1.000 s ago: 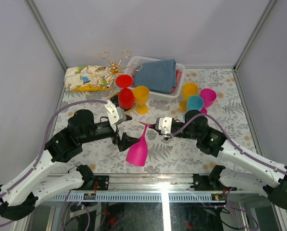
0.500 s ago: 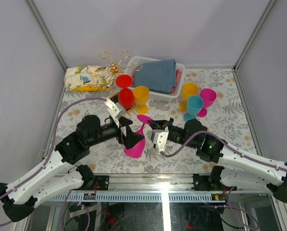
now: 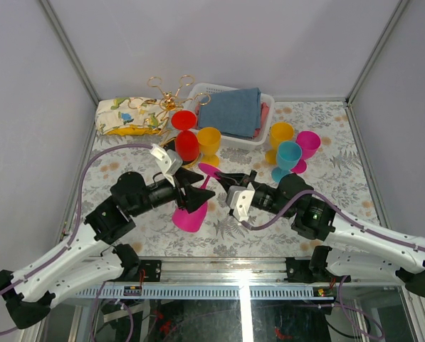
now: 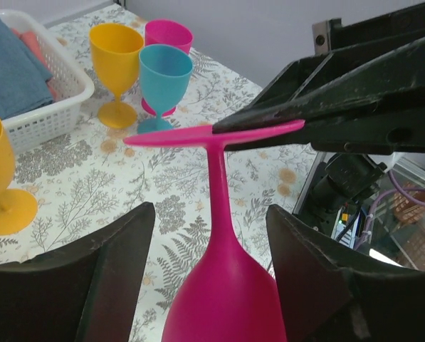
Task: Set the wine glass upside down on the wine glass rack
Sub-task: Adjust the wine glass.
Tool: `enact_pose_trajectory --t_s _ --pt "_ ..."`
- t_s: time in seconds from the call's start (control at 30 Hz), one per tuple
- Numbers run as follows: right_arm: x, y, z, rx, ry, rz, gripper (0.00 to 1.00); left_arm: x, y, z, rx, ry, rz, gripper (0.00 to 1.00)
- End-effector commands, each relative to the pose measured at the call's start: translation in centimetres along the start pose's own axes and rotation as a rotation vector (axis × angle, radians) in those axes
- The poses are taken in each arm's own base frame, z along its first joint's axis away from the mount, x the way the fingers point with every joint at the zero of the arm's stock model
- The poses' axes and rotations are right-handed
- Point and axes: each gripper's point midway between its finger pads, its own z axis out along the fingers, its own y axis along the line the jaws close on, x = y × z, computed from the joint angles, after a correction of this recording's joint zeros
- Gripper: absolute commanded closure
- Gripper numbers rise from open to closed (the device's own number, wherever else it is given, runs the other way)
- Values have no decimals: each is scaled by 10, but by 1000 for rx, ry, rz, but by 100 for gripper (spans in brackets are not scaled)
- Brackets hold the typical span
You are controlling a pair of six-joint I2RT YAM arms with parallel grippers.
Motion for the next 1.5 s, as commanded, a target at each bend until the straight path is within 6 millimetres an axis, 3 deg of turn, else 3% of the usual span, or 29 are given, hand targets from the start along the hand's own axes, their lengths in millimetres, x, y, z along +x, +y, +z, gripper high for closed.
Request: enact_pose_trajectory --t_s 0.0,0.47,0.63,1.0,1.17,1.47 --pt "-32 -25 1 87 -97 35 100 -29 -8 5 39 -112 41 39" --pt "-25 -33 0 140 -58 62 100 -25 -11 8 64 -88 46 75" --pt "-24 -35 -1 147 -52 47 100 -20 -10 7 59 -70 46 100" --pt "-17 -41 -4 188 -18 44 100 -13 -9 5 56 -32 44 99" --pt "-20 -42 -5 191 -30 42 100 -10 -10 5 58 -15 44 78" --pt "-17 -38 -5 183 -27 45 100 -10 -9 4 52 -16 46 73"
